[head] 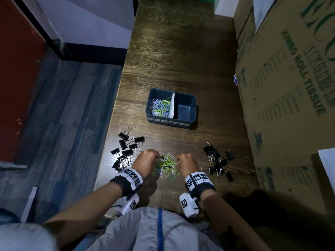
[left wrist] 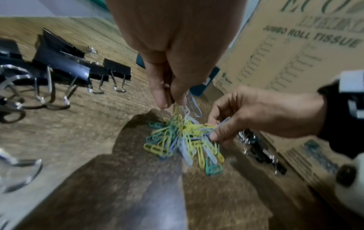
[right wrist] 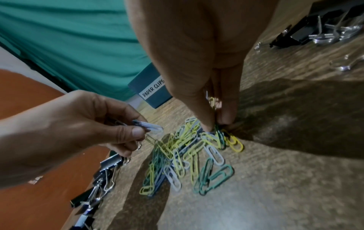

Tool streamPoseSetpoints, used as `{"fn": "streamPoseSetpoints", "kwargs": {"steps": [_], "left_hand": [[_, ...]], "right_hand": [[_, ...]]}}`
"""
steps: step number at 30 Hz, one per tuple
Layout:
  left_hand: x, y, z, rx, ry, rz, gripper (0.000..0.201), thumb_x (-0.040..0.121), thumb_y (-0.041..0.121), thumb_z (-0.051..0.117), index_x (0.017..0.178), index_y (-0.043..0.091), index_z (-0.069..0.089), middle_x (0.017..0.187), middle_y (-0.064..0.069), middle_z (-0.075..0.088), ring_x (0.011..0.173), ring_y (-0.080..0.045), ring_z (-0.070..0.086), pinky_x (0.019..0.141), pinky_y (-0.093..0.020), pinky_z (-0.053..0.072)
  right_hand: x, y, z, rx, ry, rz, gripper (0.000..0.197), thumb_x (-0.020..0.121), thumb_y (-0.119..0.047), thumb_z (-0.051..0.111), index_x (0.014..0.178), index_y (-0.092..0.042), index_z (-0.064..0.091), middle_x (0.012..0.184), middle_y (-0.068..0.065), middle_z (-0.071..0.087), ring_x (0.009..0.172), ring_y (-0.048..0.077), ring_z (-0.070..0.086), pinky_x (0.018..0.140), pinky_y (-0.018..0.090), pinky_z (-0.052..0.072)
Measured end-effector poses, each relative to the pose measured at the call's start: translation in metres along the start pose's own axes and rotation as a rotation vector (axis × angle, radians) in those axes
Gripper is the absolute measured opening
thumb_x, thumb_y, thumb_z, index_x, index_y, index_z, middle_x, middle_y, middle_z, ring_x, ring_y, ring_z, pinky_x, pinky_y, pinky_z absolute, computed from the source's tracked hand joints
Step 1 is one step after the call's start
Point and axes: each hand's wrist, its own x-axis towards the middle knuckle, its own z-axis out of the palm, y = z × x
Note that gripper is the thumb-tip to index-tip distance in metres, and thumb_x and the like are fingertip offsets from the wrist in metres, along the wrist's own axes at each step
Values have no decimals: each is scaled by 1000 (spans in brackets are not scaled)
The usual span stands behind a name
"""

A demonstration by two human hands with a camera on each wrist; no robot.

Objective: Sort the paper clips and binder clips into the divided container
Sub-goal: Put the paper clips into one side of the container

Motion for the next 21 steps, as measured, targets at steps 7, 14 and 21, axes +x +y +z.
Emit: {"fn": "streamPoseSetpoints", "kwargs": {"steps": [7, 14, 21], "left_hand": [[36, 25, -72, -50, 210, 168, 11, 92, 5, 62, 94, 9, 71, 88, 3, 66, 72, -7, 61, 70, -19, 54], [108, 42, -134, -43, 363, 85, 16, 89, 12, 68, 103, 6, 71, 97, -11, 69, 90, -25, 63, 82, -36, 51], [77, 12, -106, 57, 400, -1, 32, 84, -5, 63, 113, 7, 61, 101, -12, 67, 80, -26, 66, 72, -35, 58]], "right_hand": [[0, -2, -32, -35, -20, -97, 38, 80, 6, 71, 60, -24, 58, 72, -4, 63, 67, 18, 64, 68, 38, 59], [5, -49, -103, -4, -3, -252, 20, 82, 6, 72, 71, -11, 69, 79, 3, 66, 76, 17, 63, 72, 31, 55], [63, -98, -161, 50, 237, -245, 34, 76, 0, 77, 61, -25, 59, 87, 7, 66, 83, 27, 66, 77, 39, 59]]}}
